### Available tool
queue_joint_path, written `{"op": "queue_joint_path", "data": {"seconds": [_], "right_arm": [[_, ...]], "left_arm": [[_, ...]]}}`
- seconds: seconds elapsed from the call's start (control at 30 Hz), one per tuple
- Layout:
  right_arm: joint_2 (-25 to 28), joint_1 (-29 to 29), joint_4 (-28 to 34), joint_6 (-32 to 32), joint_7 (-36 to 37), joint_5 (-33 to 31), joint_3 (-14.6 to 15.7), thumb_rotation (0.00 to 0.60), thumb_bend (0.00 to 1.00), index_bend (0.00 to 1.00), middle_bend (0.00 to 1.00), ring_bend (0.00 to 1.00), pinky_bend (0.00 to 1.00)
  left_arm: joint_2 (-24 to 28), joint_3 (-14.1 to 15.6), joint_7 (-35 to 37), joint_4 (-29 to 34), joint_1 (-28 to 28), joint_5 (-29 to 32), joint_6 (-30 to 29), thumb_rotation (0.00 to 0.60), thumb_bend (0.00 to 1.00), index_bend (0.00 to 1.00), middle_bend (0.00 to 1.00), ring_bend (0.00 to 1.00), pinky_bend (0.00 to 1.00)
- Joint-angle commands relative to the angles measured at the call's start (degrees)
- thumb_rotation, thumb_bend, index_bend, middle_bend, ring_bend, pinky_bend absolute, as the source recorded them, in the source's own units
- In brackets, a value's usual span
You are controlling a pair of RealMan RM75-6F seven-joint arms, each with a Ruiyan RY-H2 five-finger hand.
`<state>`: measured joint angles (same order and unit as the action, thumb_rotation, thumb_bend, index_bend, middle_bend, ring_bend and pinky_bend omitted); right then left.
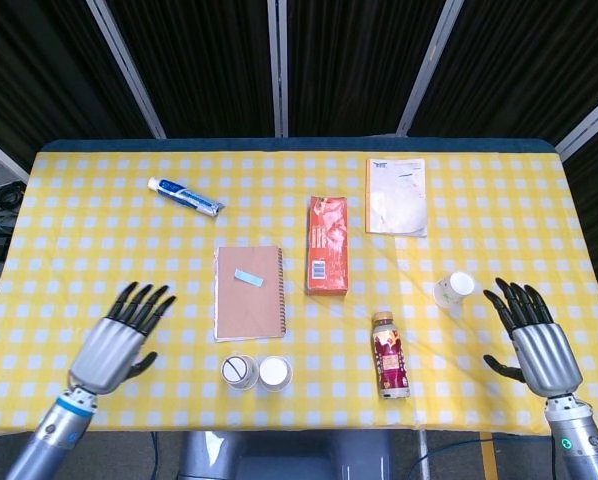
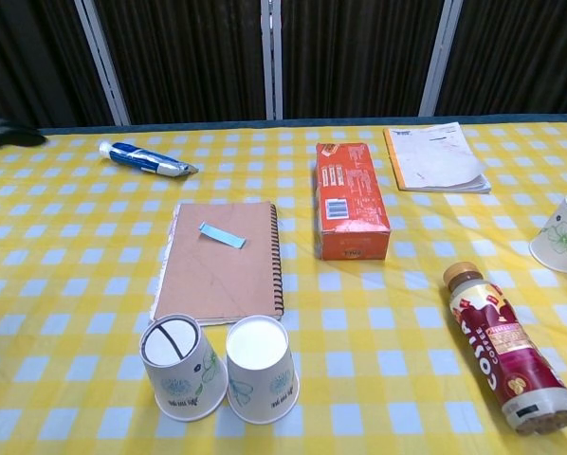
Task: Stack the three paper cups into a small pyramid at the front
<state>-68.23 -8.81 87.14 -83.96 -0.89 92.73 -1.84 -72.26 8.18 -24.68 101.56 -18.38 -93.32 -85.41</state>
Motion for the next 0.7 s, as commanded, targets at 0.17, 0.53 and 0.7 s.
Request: {"op": "queue_joint_path", "data": {"seconds": [0.17, 0.53, 0.7], "right_arm": [[-0.4, -5.5, 2.9, 8.1, -4.5, -4.5, -3.5, 0.600, 0.03, 0.11, 0.00, 0.00, 0.02], [-0.3, -14.5, 5.7, 24.4, -18.0, -23.7, -9.6, 0.600, 0.08, 0.14, 0.00, 0.00, 0.00], [-2.0, -16.8, 3.1, 27.0, -21.5, -30.1, -10.5, 0.600, 0.13, 0.19, 0.00, 0.00, 0.01]], "left_arm": [[5.7, -1.2, 11.3, -5.2, 5.7, -0.6, -7.2, 0.600, 0.26, 0.00, 0.00, 0.00, 0.00], [7.2, -3.1, 14.6, -5.8, 7.0, -1.0, -8.1, 0.600, 0.26, 0.00, 0.00, 0.00, 0.00], [7.2, -3.5, 14.5, -5.8, 7.2, -1.4, -7.2, 0.600, 0.26, 0.00, 0.00, 0.00, 0.00]]}}
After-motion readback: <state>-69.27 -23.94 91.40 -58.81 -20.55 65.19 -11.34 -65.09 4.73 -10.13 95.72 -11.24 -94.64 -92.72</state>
